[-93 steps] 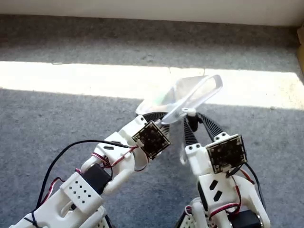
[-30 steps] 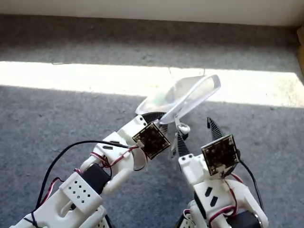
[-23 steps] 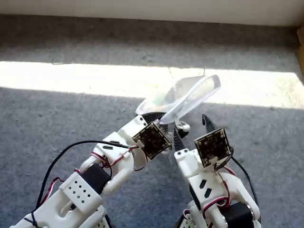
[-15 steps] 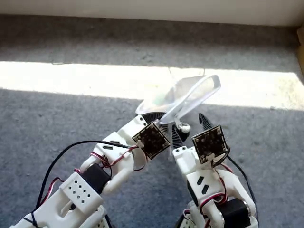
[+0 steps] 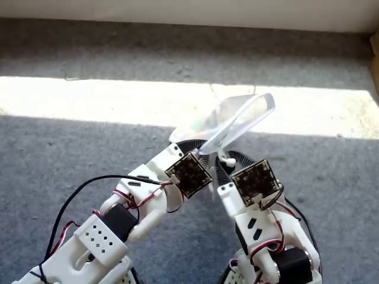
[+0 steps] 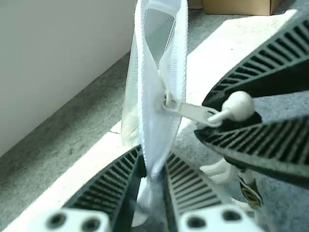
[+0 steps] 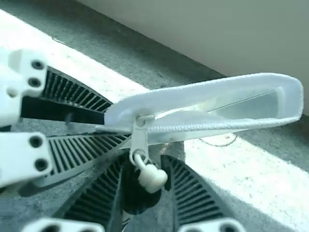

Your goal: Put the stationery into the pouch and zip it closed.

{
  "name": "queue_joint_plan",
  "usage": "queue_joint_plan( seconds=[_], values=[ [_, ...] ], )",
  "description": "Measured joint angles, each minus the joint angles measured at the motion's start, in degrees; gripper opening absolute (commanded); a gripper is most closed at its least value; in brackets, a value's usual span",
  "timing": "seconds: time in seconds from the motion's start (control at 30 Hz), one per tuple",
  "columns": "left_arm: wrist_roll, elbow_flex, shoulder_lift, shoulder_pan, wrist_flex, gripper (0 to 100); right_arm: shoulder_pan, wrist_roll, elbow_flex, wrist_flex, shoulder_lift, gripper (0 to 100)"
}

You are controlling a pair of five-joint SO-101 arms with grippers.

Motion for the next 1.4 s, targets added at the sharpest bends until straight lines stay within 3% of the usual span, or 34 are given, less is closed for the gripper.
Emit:
queue_joint_plan(
  seconds=[0.53,1.3,1.4],
  values=[
    [0.00,0.00,0.62,0.09,-0.44,1,10.64,-2.81,0.18,-6.24,0.70,0.5],
    [-0.09,-0.44,0.00,-0.26,-0.53,1,10.81,-2.81,0.26,-13.10,0.88,0.5],
    [-0.09,-0.35,0.00,-0.35,-0.53,6,9.85,-2.81,-0.18,-10.73,0.88,0.5]
  ],
)
